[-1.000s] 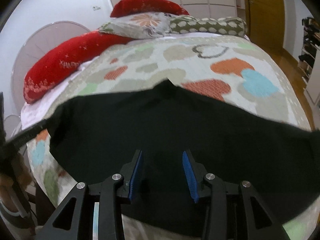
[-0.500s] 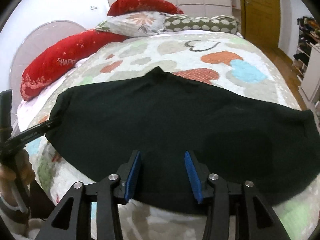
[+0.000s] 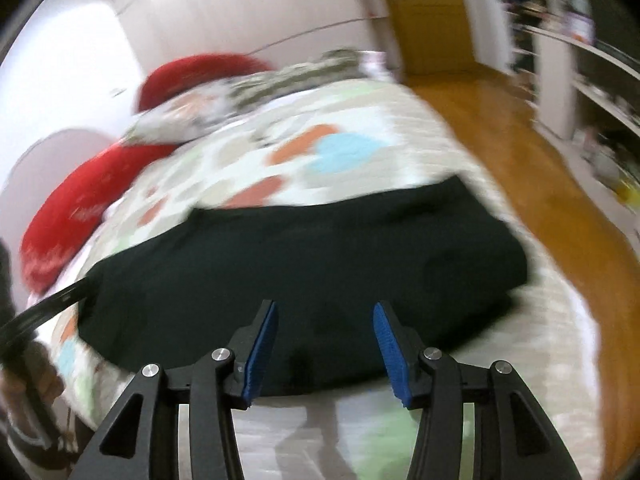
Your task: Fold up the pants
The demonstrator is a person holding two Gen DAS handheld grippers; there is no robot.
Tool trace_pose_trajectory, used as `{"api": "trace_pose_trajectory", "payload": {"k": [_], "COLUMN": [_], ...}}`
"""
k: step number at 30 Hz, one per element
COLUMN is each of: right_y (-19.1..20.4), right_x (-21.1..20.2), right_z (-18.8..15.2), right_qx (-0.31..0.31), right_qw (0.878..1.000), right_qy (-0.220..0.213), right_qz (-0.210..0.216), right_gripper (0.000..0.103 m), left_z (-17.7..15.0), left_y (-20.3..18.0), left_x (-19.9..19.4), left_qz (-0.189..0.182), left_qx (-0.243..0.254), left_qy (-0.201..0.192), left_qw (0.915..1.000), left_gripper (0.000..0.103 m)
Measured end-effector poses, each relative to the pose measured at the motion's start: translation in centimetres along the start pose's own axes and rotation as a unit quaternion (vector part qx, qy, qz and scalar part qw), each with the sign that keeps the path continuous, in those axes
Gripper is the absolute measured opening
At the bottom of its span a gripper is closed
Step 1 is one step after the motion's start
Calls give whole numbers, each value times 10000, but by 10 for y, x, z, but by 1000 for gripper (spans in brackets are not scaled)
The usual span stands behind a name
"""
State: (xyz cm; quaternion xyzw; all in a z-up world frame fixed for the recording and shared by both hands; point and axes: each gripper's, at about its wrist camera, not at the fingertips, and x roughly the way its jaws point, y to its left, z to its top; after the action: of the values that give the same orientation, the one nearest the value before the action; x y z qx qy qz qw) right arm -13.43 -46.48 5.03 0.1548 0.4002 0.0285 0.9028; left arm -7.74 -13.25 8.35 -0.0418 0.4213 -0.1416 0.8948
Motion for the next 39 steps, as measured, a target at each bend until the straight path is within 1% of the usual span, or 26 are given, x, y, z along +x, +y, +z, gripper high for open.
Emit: {"api": "trace_pose_trajectory", "payload": {"k": [2, 3, 6, 8, 10, 11, 14, 15, 18, 21, 22, 23, 26, 27, 28, 29, 30, 31, 33, 35, 36, 38, 39], "right_y": [-27, -39, -49, -54, -56, -57, -65, -69, -81, -82, -82, -83, -84, -83, -81, -82, -84, -87, -91, -83, -80, -64, -52], "right_x": [5, 5, -13, -24, -30, -32, -31, -30, -21, -17, -15, -12, -5, -3, -2, 1, 4, 7, 9, 1, -2, -15, -21], "right_z": [-1, -2, -5, -5, -7, -9, -14, -15, -17, -16, -15, -14, -14, -13, -13, -13, -13, -13, -10, -2, 2, 15, 23], "right_qx": [283, 454, 757, 846, 815, 783, 823, 902, 1183, 1223, 1228, 1242, 1246, 1182, 1141, 1130, 1138, 1186, 1325, 1231, 1175, 1027, 867], "right_qw": [9993, 9986, 9964, 9956, 9962, 9966, 9966, 9959, 9927, 9918, 9917, 9914, 9909, 9916, 9920, 9920, 9918, 9910, 9880, 9881, 9882, 9872, 9875], "right_qy": [202, 283, -16, -100, -81, -50, 47, 35, 15, -71, -94, -128, -260, -311, -372, -453, -483, -508, -542, -639, -694, -835, -898], "right_qz": [-161, 43, 377, 379, 312, 249, 95, 111, 245, 357, 378, 400, 432, 425, 385, 322, 308, 347, 581, 672, 703, 887, 966], "right_gripper": [48, 48, 49, 49, 50, 51, 53, 55, 61, 67, 68, 68, 68, 67, 63, 49, 36, 30, 17, 16, 16, 15, 15], "left_z": [7, 11, 21, 28, 36, 39, 51, 56, 65, 72, 74, 75, 70, 68, 65, 63, 63, 63, 65, 67, 70, 78, 86], "left_y": [-25, -38, -80, -106, -134, -144, -180, -195, -223, -241, -246, -253, -272, -275, -278, -279, -279, -278, -278, -276, -274, -264, -256], "left_x": [13, 22, 47, 63, 80, 86, 106, 113, 133, 154, 163, 171, 189, 194, 201, 205, 208, 208, 206, 202, 197, 184, 176], "left_qz": [-427, -654, -1065, -1225, -1526, -1620, -1862, -1966, -2082, -2304, -2386, -2493, -2512, -2510, -2523, -2545, -2613, -2686, -2837, -2918, -2904, -2961, -3005], "left_qx": [189, 295, 746, 990, 1307, 1407, 1838, 2036, 2383, 2550, 2593, 2691, 3018, 3070, 3078, 3055, 3012, 2994, 2956, 2863, 2821, 2664, 2520], "left_qy": [199, 335, 667, 775, 886, 905, 1045, 1019, 1022, 1135, 1199, 1300, 1412, 1489, 1559, 1584, 1547, 1496, 1505, 1503, 1450, 1347, 1284], "left_qw": [9987, 9969, 9893, 9845, 9756, 9725, 9595, 9537, 9431, 9322, 9281, 9212, 9088, 9059, 9041, 9038, 9039, 9032, 8997, 9002, 9028, 9073, 9109], "left_gripper": [70, 70, 70, 70, 70, 70, 70, 70, 70, 70, 70, 70, 70, 70, 70, 70, 66, 62, 39, 32, 29, 28, 28]}}
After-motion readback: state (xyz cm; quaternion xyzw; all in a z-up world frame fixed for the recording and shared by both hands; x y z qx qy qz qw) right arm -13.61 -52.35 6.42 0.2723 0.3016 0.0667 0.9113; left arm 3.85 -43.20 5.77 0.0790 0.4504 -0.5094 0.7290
